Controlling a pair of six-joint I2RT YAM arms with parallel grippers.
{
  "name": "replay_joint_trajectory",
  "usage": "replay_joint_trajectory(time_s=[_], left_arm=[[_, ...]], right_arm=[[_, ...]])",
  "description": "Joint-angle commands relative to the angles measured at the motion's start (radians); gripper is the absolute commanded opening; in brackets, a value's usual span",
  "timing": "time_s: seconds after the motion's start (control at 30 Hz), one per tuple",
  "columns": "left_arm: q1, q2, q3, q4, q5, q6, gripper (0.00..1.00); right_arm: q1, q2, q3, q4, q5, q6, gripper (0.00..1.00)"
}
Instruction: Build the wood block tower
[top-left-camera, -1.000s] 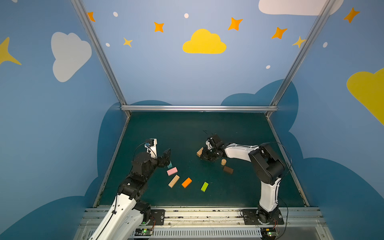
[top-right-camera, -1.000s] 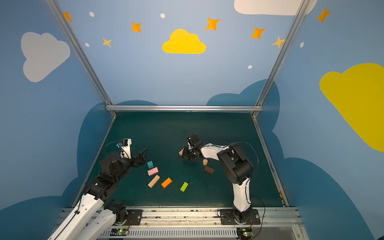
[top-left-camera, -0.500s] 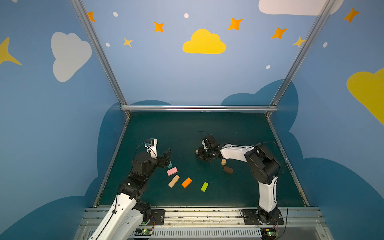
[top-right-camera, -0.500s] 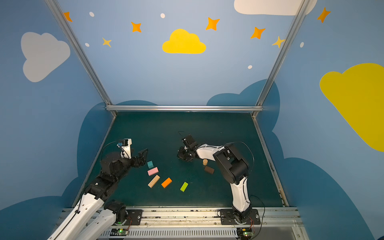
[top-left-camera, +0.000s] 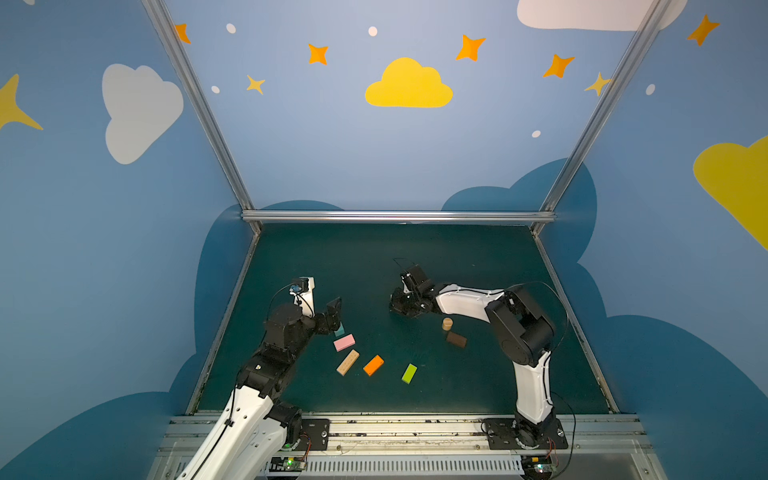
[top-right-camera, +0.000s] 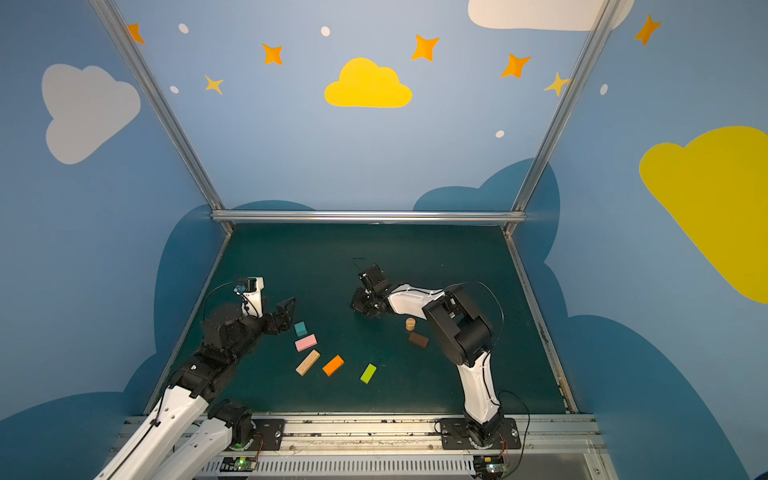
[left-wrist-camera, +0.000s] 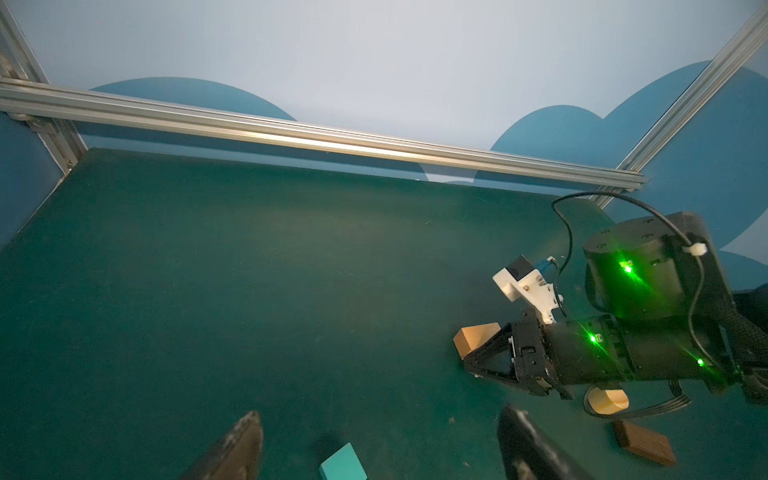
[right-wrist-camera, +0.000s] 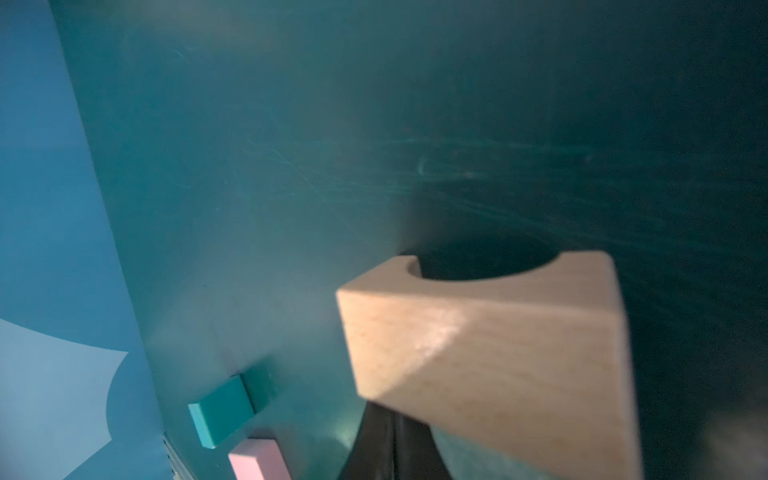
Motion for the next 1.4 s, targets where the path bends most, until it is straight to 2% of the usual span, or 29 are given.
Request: replay_joint_trajectory(time_s=[0.0,0.3,0.53,0.73,0.87,1.03,1.37], left_arm=[[-0.005,-0.003,0.003,0.01,-0.012,0.009,0.88],[-0.004,0.0,0.003,0.012,-0.009,0.01,0.88],[-0.005,0.008,0.006,0.014,0.007,0.005,0.87],[-0.005,0.032,0.018,0.011,0.049,-0.003,0.87],[-0.005,0.055,0.03,0.001,0.072,-0.012,0.86],[-0.006,0.088,0.045,-0.006,0.096,-0.028,0.86],[-0.013,0.147,0.064,-0.01,0.123,-0.067,0.85]], right_arm=[[0.007,0.0,0.022,-0.034,0.018,0.002,0.0],[0.015,-0.143,-0.022,-0.099,0.044,-0.047,0.0],[-0.013,-0.377,-0.148,-0.166,0.093,-0.114,0.0],[-0.028,-0.552,-0.205,-0.332,0.206,-0.214,0.0],[-0.038,-0.667,-0.282,-0.368,0.239,-0.237,0.0],[-0.053,-0.781,-0.378,-0.385,0.261,-0.247,0.08],[-0.06,-0.866,-0.468,-0.425,0.28,-0.248,0.2]])
